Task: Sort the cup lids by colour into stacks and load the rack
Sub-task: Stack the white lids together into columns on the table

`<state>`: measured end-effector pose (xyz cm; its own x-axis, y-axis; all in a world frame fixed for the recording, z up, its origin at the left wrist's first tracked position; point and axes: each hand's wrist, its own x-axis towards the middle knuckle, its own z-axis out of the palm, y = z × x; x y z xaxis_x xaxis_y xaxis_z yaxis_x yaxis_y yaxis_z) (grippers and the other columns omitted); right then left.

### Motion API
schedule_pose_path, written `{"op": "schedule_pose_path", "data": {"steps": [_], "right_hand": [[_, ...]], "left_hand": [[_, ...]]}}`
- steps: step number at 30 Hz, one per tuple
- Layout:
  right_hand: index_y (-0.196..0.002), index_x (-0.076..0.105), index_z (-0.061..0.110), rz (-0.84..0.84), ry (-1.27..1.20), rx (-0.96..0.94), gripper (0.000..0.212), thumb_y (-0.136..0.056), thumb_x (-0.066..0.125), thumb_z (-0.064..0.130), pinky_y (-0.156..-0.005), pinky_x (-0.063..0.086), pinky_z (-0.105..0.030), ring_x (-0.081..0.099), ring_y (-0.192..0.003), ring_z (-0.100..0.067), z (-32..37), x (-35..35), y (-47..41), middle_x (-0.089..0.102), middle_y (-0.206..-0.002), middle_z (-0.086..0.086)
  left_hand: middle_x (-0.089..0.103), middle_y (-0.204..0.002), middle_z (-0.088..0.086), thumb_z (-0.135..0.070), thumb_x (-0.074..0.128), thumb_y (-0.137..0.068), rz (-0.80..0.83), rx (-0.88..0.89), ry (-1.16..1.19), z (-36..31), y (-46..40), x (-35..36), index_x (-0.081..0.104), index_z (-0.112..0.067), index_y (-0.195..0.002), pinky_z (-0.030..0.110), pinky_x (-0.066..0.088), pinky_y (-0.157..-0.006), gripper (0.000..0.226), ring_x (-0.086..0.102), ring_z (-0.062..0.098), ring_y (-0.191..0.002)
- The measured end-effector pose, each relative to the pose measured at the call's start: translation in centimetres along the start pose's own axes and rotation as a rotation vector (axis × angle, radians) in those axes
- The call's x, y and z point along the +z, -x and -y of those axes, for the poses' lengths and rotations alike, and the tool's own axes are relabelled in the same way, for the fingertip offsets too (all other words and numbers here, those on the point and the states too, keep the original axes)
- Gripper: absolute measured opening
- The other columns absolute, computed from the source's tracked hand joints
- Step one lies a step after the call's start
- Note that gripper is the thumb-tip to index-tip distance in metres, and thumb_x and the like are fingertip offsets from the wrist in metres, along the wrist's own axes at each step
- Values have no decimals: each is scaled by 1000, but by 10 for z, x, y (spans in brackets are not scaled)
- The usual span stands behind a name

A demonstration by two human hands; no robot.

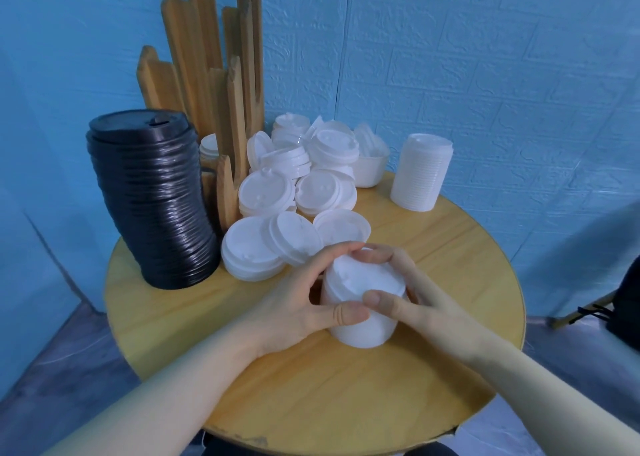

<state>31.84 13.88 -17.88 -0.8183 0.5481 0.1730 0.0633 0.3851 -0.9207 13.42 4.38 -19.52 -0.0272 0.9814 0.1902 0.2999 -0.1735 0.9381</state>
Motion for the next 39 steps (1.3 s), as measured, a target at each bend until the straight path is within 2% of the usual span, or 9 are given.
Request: {"op": "schedule_pose_path", "data": {"steps": [5, 8, 11, 14, 20, 23, 27, 32, 39], "right_hand": [[-126, 57, 26, 49, 70, -90, 42, -93, 51, 50, -106, 35, -19, 45, -130, -7, 5, 9, 4, 52, -133, 8], [-121, 61, 30, -190, 56, -53, 37, -96, 39, 46, -104, 36, -28, 48, -124, -4, 0, 6, -13, 61, -123, 17], [-133, 49, 37, -277, 444, -36, 33, -100, 47, 32, -108, 23, -32, 35, -127, -3, -13, -2, -40, 48, -129, 29], [-139, 46, 32, -248, 718, 24, 41, -99, 52, 24, -98, 15, -31, 24, -137, -12, -33, -4, -62, 41, -146, 16], [-95, 70, 25, -464, 781, -30, 6, -90, 66, 25, -82, 14, -25, 40, -124, -14, -41, -2, -60, 62, -115, 10], [-91, 69, 20, -567, 623, -53, 5, -90, 66, 16, -87, 25, -30, 52, -104, -12, -31, -2, -51, 64, -92, 15], [-87, 66, 18, -772, -79, 35, 8, -91, 65, 10, -71, 41, -22, 59, -71, -3, 0, -2, -34, 65, -77, 9], [-100, 62, 17, -560, -953, 266, 9, -95, 56, 12, -56, 50, -19, 63, -60, -4, 27, 0, -14, 68, -74, 7], [-125, 56, 12, -388, -862, 267, 45, -81, 60, 0, -52, 53, -25, 62, -62, -14, 34, 13, 6, 66, -82, -6]], "left_hand": [[55, -138, -23, -44, 79, -70, -4, 0, -18, 2, 20, -9, 48, -43, -137, 23, 41, -109, 74, 48, 3, -133], [57, -129, -27, -47, 81, -64, -52, -25, -22, 2, 34, -14, 52, -50, -130, 18, 43, -103, 72, 52, 0, -126], [57, -128, -29, -48, 81, -64, -88, -39, -31, 0, 41, -14, 51, -47, -130, 15, 43, -100, 73, 52, -2, -124], [56, -130, -28, -45, 83, -66, -113, -44, -22, -3, 41, -11, 50, -44, -132, 13, 42, -99, 74, 50, -6, -125], [55, -134, -24, -41, 84, -65, -142, -47, -8, -4, 40, -9, 50, -44, -132, 8, 42, -92, 76, 51, -11, -119], [56, -131, -30, -50, 82, -59, -148, -44, -5, -3, 39, -10, 52, -50, -129, 9, 43, -94, 76, 51, -11, -121], [50, -139, -24, -46, 85, -65, -155, -28, -34, -2, 38, -9, 48, -48, -132, 7, 39, -97, 76, 47, -12, -125], [38, -146, -25, -38, 83, -73, -168, -10, -71, 0, 37, -8, 34, -47, -140, 6, 32, -104, 84, 34, -17, -132], [35, -152, -24, -37, 85, -73, -155, -25, -45, -1, 37, -9, 13, -62, -140, 15, 32, -111, 101, 36, -11, -136]]}}
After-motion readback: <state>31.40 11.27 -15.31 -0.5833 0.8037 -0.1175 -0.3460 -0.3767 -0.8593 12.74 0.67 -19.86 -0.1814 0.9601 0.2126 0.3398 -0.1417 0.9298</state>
